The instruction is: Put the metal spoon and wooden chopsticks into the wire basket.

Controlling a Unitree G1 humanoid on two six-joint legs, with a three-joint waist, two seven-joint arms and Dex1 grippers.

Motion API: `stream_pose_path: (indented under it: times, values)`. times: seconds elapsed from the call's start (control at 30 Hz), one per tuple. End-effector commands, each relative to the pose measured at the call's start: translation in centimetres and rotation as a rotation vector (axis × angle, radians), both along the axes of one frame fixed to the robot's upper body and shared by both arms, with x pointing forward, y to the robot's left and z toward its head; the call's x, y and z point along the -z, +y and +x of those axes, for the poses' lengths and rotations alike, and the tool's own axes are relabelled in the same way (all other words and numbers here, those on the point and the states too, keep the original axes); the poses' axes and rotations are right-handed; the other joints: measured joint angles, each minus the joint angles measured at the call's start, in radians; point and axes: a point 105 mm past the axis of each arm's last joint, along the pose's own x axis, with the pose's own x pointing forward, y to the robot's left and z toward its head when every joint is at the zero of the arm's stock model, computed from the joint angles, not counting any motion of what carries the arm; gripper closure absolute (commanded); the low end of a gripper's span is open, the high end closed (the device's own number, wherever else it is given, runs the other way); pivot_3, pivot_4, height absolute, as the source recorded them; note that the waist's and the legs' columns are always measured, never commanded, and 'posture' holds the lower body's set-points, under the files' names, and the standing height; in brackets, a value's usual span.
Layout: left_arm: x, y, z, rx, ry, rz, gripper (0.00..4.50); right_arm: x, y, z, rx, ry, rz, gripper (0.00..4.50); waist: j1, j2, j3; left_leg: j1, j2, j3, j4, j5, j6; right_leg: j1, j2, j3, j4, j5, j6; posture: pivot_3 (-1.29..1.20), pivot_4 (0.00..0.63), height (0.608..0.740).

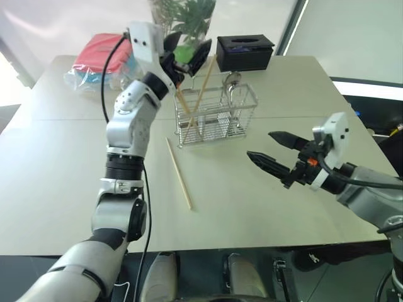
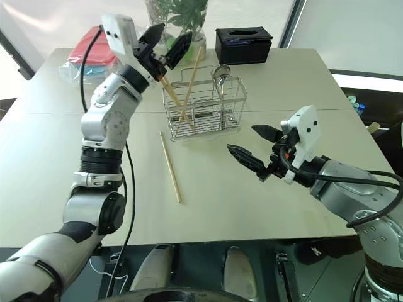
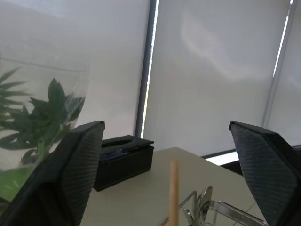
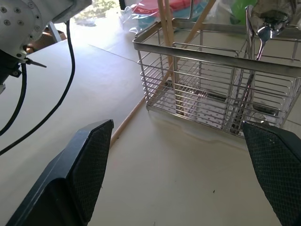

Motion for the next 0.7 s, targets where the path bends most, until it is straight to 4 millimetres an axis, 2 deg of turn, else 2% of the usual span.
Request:
stream_pose_path:
  times: [0.03, 0.13, 0.23, 0.3, 0.4, 0.63, 0.7]
  values:
    - [-4.8, 2.4, -2.1, -0.052, -0.071, -0.003, 0.36, -0.7, 0.3, 0.2, -0.012, -0.027, 0.009, 0.0, -0.004, 0.001, 0.0, 0.0, 0.0, 0.0, 0.0, 0.0, 0.0, 0.0, 0.0, 0.0, 0.0, 0.0, 0.0, 0.0, 0.15, 0.72]
    - [-6.0, 5.3, -2.7, -0.16, 0.006, 0.017, 0.36, -0.6, 0.3, 0.3, -0.015, -0.025, 0.014, 0.0, -0.007, 0.001, 0.001, 0.0, 0.0, 0.0, 0.0, 0.0, 0.0, 0.0, 0.0, 0.0, 0.001, 0.0, 0.0, 0.0, 0.15, 0.72]
    - [-4.3, 8.0, -2.5, -0.282, 0.235, 0.036, 0.36, -0.2, 0.4, 0.2, -0.022, -0.014, 0.015, 0.0, -0.006, 0.001, 0.001, 0.001, 0.0, -0.001, 0.0, 0.0, 0.0, 0.0, 0.0, 0.0, 0.001, 0.0, 0.001, 0.0, 0.15, 0.72]
    - [-2.0, 9.4, -2.6, -0.371, 0.394, 0.089, 0.36, -0.1, 0.5, 0.3, -0.026, -0.008, 0.017, 0.0, -0.002, 0.001, 0.001, 0.002, 0.0, -0.001, 0.0, 0.0, 0.0, 0.001, 0.0, 0.0, 0.001, 0.0, 0.001, 0.0, 0.15, 0.72]
    - [2.6, 11.2, -3.0, -0.501, 0.687, 0.175, 0.36, 0.1, 0.6, 0.3, -0.039, 0.0, 0.02, 0.0, 0.0, 0.001, 0.001, 0.002, 0.0, -0.002, 0.001, 0.0, 0.0, 0.002, 0.001, 0.0, 0.001, 0.0, 0.001, 0.0, 0.15, 0.72]
    - [9.5, 10.0, -2.8, -0.534, 0.952, 0.18, 0.36, 0.4, 1.0, 0.4, -0.056, 0.009, 0.033, 0.0, 0.0, 0.0, 0.001, 0.001, 0.0, -0.002, 0.0, 0.0, 0.0, 0.001, 0.001, 0.0, 0.001, 0.0, 0.001, 0.0, 0.15, 0.72]
    - [10.7, 9.6, -2.8, -0.522, 0.998, 0.194, 0.36, 0.5, 1.2, 0.4, -0.06, 0.008, 0.039, 0.0, -0.002, 0.0, 0.001, 0.001, 0.0, -0.002, 0.0, 0.0, 0.0, 0.0, 0.001, 0.0, 0.002, 0.0, 0.001, 0.0, 0.15, 0.72]
